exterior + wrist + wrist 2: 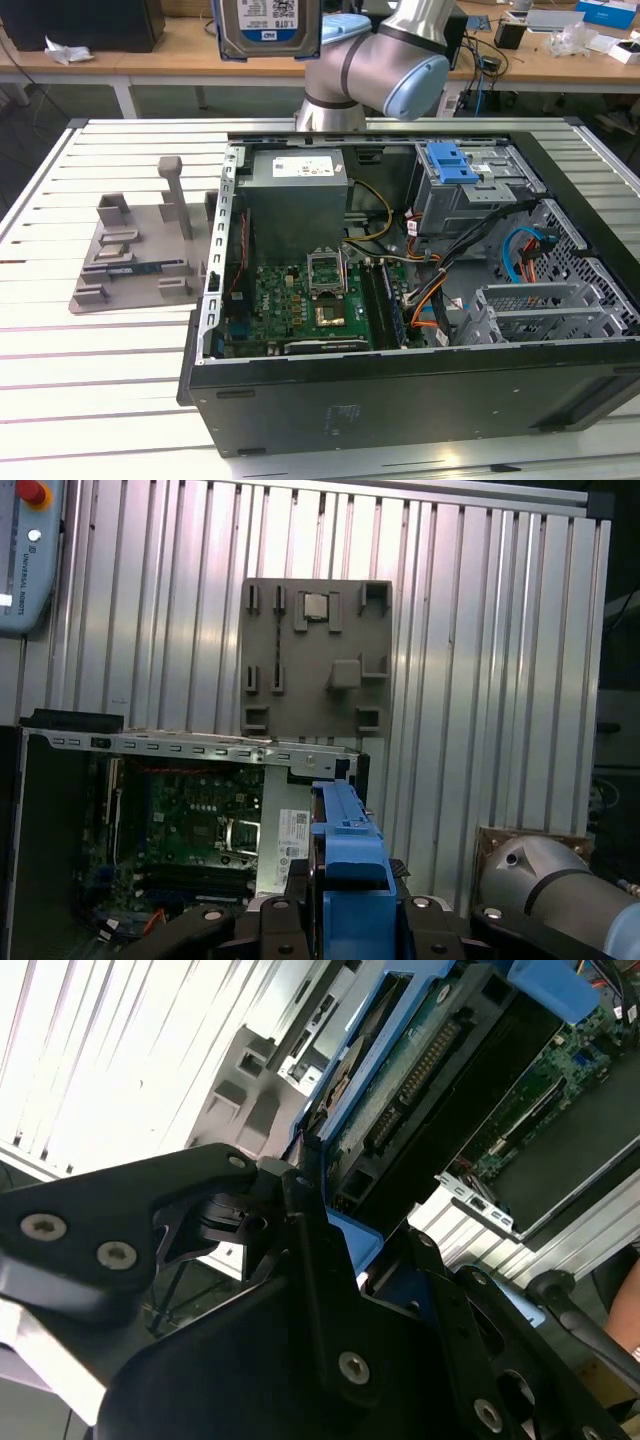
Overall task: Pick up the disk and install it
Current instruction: 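Pick up the disk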
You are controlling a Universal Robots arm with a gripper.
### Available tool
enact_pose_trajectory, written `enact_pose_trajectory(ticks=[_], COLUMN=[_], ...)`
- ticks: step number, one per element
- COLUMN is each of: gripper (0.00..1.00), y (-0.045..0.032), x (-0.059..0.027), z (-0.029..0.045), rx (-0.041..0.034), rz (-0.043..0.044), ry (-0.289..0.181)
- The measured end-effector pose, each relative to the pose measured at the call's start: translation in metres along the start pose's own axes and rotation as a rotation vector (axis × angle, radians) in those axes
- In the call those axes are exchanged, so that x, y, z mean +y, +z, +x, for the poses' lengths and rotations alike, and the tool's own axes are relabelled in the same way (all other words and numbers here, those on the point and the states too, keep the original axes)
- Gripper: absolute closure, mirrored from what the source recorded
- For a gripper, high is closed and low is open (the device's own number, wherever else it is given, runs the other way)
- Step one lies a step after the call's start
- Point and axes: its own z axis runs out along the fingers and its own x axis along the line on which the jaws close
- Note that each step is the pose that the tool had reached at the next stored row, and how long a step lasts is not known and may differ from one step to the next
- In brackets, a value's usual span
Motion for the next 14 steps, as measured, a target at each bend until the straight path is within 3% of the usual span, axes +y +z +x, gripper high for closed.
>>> enact_pose_trajectory(ticks=[5,14], gripper=[0.63,0.63], y=[0.001,0.0029], x=[-0.0098,-0.0106], z=[0.0009,0.0073], rx=[-0.0001,-0.0002], rz=[0.0002,0.0002], ry=[0.0,0.0])
